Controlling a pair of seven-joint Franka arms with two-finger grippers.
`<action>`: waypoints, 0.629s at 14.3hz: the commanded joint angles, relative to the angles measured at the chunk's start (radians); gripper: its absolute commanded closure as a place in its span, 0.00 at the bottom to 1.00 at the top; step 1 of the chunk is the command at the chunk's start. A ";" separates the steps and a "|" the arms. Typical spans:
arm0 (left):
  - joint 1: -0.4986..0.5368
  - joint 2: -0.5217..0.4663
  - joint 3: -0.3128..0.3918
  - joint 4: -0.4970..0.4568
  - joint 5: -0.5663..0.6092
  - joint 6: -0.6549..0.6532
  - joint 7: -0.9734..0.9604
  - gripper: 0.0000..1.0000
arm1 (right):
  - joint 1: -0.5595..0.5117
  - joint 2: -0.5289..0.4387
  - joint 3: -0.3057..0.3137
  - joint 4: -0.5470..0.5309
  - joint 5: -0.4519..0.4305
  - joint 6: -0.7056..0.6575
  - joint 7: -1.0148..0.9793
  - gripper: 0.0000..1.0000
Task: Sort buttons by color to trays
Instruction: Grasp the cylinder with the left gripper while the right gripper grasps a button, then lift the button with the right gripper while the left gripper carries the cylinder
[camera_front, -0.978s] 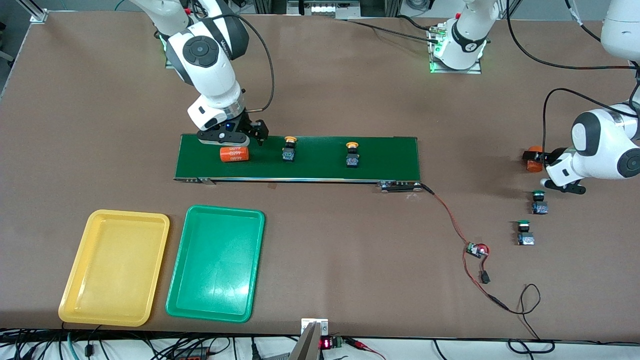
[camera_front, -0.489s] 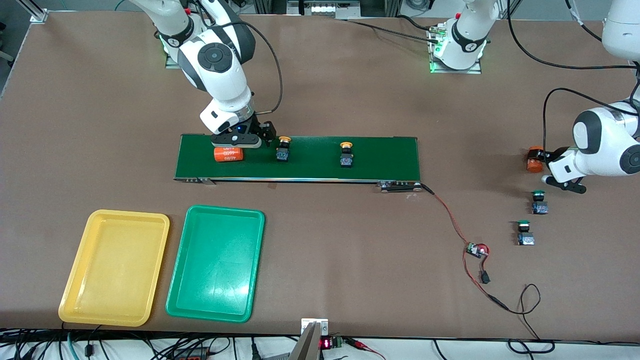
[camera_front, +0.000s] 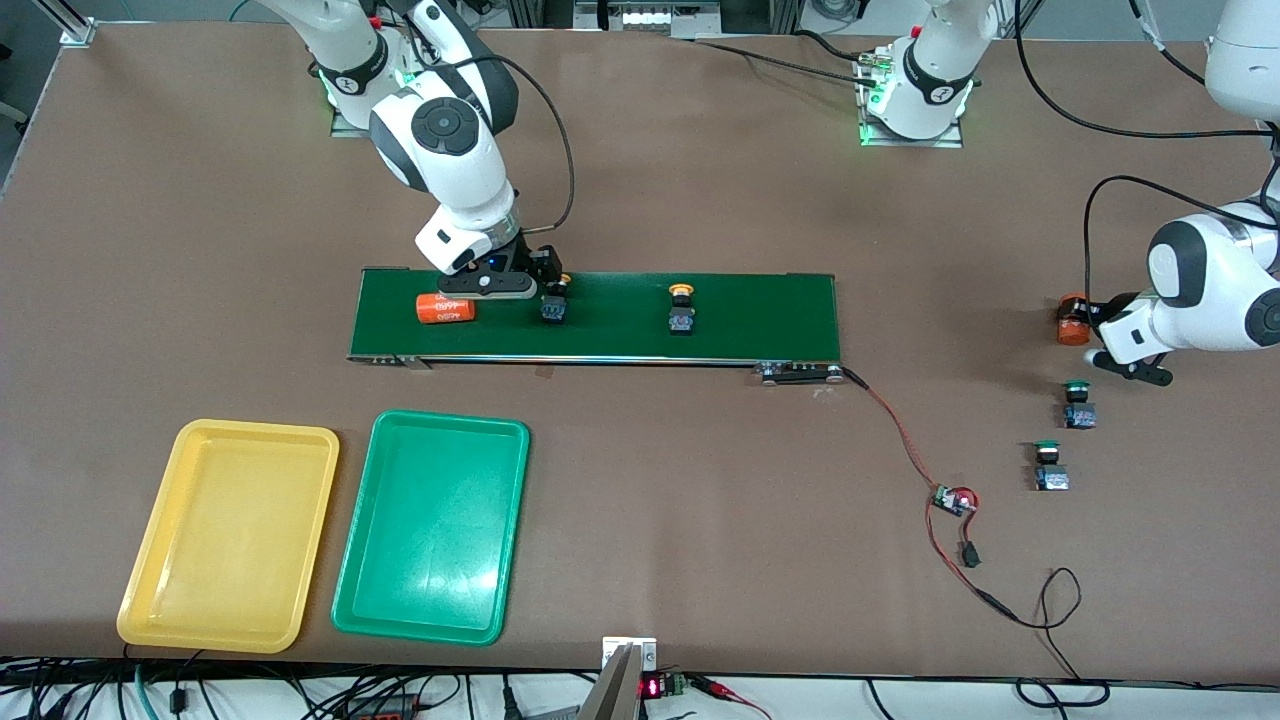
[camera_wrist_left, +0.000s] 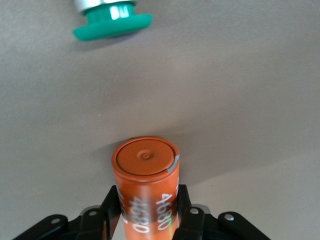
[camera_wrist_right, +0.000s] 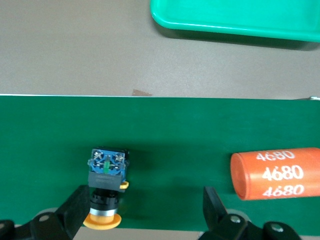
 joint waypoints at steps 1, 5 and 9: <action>-0.003 -0.025 -0.005 0.008 -0.037 0.000 0.123 0.75 | 0.009 0.022 0.000 0.002 -0.020 0.032 0.012 0.00; -0.011 -0.056 -0.073 0.018 -0.037 -0.063 0.163 0.75 | 0.009 0.046 -0.003 0.003 -0.034 0.053 0.015 0.00; -0.072 -0.059 -0.129 0.095 -0.036 -0.176 0.165 0.75 | 0.009 0.075 -0.014 0.006 -0.065 0.076 0.017 0.00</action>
